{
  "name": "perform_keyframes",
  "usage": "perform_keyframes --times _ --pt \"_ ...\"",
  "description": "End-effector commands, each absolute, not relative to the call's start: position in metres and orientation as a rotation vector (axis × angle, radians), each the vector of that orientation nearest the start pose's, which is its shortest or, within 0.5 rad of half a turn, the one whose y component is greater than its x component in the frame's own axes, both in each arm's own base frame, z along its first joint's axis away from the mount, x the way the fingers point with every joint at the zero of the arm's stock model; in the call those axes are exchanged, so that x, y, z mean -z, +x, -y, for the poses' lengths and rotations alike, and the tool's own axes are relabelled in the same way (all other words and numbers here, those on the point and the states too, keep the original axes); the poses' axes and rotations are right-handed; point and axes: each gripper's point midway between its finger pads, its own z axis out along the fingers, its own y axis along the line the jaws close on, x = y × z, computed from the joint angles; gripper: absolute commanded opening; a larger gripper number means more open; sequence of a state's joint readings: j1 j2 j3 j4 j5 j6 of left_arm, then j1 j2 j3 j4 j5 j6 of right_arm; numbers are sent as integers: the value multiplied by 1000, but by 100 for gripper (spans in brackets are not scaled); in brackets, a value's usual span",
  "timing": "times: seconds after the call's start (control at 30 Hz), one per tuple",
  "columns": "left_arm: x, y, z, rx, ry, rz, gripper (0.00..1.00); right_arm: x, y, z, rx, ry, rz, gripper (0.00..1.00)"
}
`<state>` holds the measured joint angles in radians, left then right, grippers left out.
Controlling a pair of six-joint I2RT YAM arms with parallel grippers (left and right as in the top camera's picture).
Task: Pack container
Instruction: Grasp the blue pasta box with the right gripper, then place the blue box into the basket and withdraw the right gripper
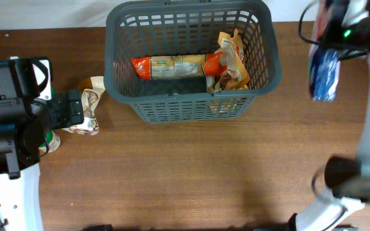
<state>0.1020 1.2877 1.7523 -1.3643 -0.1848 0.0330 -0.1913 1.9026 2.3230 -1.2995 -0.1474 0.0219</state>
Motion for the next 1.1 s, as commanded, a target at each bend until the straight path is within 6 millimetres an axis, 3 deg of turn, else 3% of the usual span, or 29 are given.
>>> perform_keyframes --times 0.0,0.07,0.17,0.27,0.4,0.5,0.63,0.83,0.97,1.07 --pt "-343 286 -62 -295 -175 -2456 99 -427 425 -9 -87 -282 -2174 4" --pt "-343 286 -62 -295 -174 -2456 99 -450 410 -56 -95 -566 -2051 4" --pt "-343 286 -62 -295 -174 -2456 99 -458 390 -122 -63 -982 -1859 4" --pt "-343 286 -62 -295 -174 -2456 99 -449 376 -176 21 -1364 -1628 4" --pt "-343 286 -62 -295 -175 -2456 99 -423 381 -224 151 -1717 -1341 4" --pt "-343 286 -62 -295 -174 -2456 99 -407 405 -244 161 -1747 -1298 4" --pt "-343 286 -62 -295 -175 -2456 99 -361 449 -263 127 -1755 -1355 4" --pt "-343 286 -62 -295 -175 -2456 99 -293 516 -293 -111 -1398 -1713 4" --pt "-343 286 -62 -295 -175 -2456 99 -240 538 -308 -198 -1315 -1843 4" --pt "-343 286 -62 -295 -174 -2456 99 -203 546 -308 -195 -1311 -1920 4"
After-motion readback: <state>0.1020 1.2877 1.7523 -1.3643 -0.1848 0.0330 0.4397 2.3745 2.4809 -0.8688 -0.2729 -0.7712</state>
